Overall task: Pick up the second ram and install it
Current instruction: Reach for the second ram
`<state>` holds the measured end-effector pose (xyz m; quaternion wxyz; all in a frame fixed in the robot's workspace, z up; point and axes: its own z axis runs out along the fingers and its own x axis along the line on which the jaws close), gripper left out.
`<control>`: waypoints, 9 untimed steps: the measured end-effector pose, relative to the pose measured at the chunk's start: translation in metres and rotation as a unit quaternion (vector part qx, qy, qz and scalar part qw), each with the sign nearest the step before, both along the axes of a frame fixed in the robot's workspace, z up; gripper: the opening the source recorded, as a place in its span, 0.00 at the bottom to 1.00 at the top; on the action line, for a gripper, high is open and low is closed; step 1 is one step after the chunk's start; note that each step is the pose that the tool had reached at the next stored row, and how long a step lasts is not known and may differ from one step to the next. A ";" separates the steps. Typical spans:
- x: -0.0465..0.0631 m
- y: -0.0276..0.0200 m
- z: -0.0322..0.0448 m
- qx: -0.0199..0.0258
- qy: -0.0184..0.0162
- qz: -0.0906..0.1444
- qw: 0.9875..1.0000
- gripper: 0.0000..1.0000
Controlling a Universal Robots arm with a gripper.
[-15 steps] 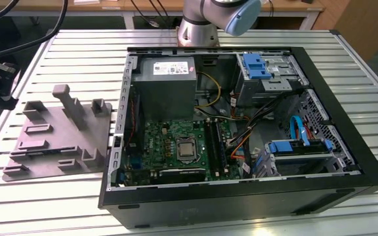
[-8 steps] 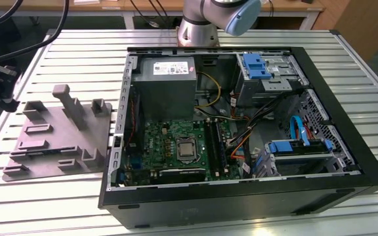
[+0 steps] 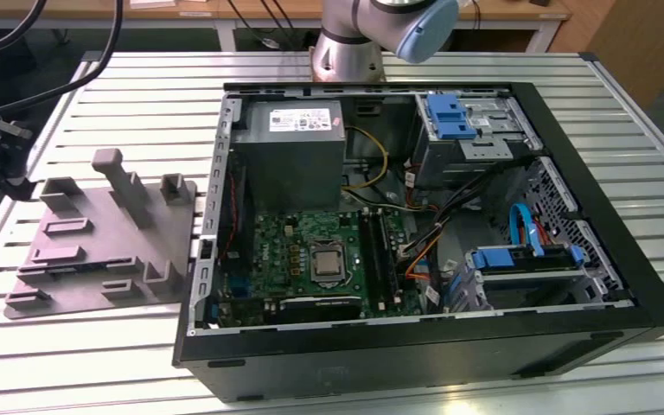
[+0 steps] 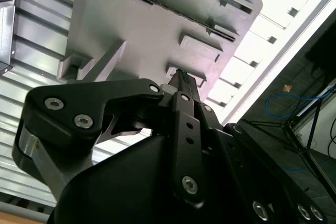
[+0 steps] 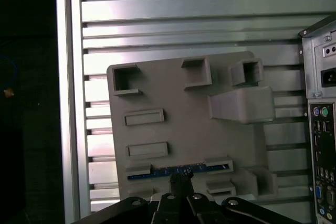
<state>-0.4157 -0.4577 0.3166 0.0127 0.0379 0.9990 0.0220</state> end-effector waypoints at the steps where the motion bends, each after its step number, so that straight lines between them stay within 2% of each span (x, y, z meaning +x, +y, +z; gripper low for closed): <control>1: 0.000 -0.0002 -0.0006 0.000 0.000 0.000 1.000 0.11; 9: 0.000 -0.0014 -0.0057 0.000 0.000 0.000 1.000 0.11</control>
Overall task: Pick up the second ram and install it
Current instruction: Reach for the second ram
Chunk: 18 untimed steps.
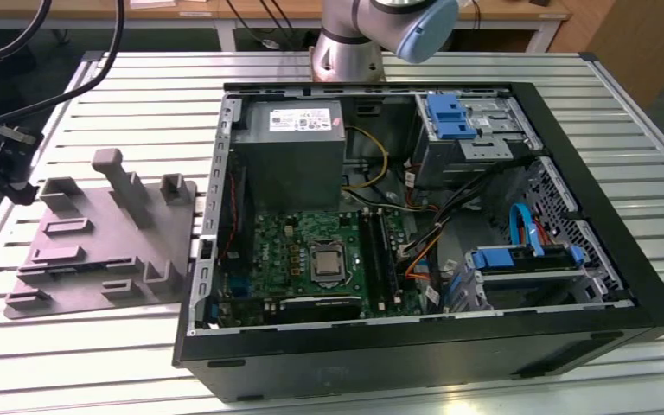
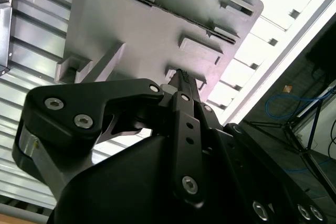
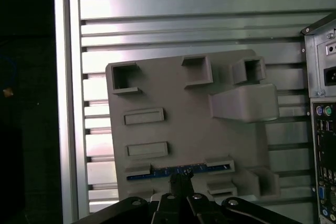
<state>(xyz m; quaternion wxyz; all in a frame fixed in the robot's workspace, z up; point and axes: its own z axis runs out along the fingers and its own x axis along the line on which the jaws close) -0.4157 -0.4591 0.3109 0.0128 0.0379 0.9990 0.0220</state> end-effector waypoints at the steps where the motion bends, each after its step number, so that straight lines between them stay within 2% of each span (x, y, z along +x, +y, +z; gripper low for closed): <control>1: 0.000 -0.0001 -0.0006 0.000 0.000 0.000 1.000 0.11; 18: 0.000 -0.0033 -0.0107 0.000 0.000 0.000 1.000 0.11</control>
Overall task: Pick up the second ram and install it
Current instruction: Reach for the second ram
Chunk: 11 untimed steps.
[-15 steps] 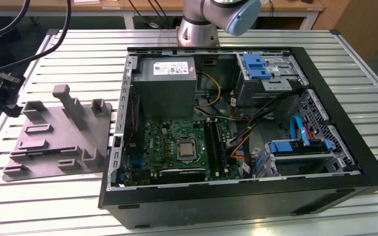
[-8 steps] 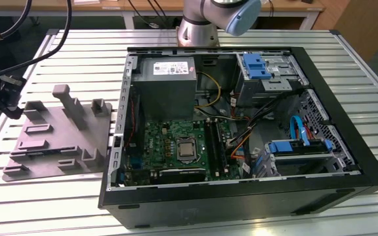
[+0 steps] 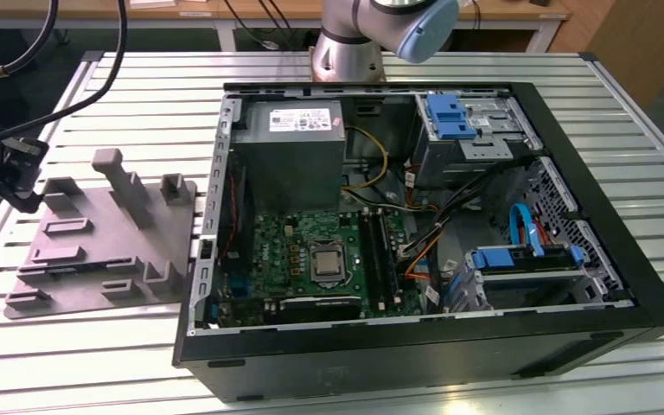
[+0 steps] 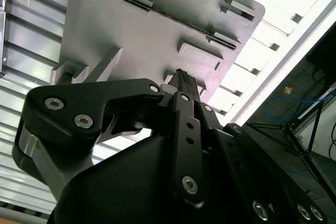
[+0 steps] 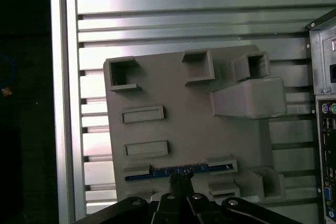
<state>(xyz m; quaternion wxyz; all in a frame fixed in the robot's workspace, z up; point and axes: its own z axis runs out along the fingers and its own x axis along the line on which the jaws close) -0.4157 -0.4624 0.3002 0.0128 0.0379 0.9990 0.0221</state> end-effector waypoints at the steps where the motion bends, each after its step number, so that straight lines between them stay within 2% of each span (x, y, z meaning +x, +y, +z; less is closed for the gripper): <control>1: 0.000 -0.0002 -0.0005 0.000 0.000 0.000 1.000 0.11; 11: 0.000 -0.0026 -0.0055 0.000 0.000 0.000 1.000 0.11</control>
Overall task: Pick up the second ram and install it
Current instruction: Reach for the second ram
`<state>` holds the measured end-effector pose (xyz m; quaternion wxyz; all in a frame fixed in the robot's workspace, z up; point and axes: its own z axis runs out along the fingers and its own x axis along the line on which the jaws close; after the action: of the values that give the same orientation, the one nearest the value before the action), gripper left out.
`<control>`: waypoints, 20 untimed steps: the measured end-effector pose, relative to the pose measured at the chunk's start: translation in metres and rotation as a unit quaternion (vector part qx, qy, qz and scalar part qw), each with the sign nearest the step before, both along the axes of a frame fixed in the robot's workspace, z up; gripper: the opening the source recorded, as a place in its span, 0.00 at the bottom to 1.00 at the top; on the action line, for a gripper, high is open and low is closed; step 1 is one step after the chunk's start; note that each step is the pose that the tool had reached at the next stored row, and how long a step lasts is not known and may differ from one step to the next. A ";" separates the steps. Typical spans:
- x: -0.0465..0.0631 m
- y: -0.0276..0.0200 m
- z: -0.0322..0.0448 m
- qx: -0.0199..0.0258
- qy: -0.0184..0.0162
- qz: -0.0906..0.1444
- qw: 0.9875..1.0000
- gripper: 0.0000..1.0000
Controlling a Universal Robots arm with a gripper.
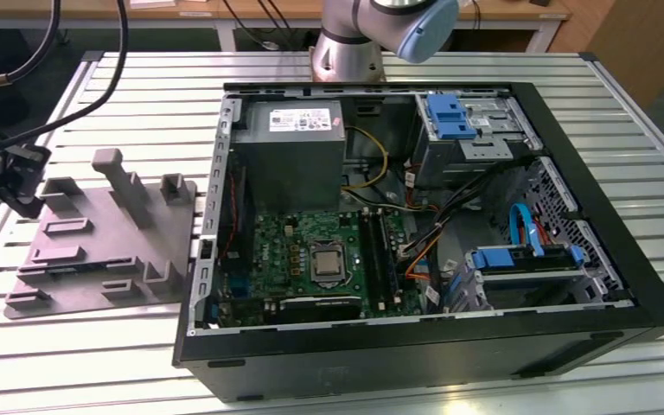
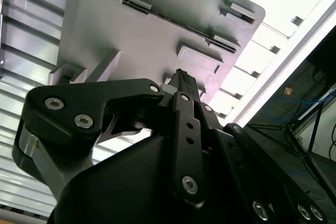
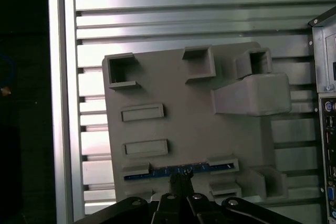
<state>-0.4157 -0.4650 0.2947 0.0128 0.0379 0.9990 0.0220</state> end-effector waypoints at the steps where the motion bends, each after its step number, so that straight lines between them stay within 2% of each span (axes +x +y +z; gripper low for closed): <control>1: 0.000 -0.0003 -0.0005 0.000 0.000 0.000 1.000 0.11; 20: 0.000 -0.0085 -0.0085 0.000 0.000 0.000 1.000 0.11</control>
<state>-0.4157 -0.4735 0.2861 0.0128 0.0379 0.9990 0.0221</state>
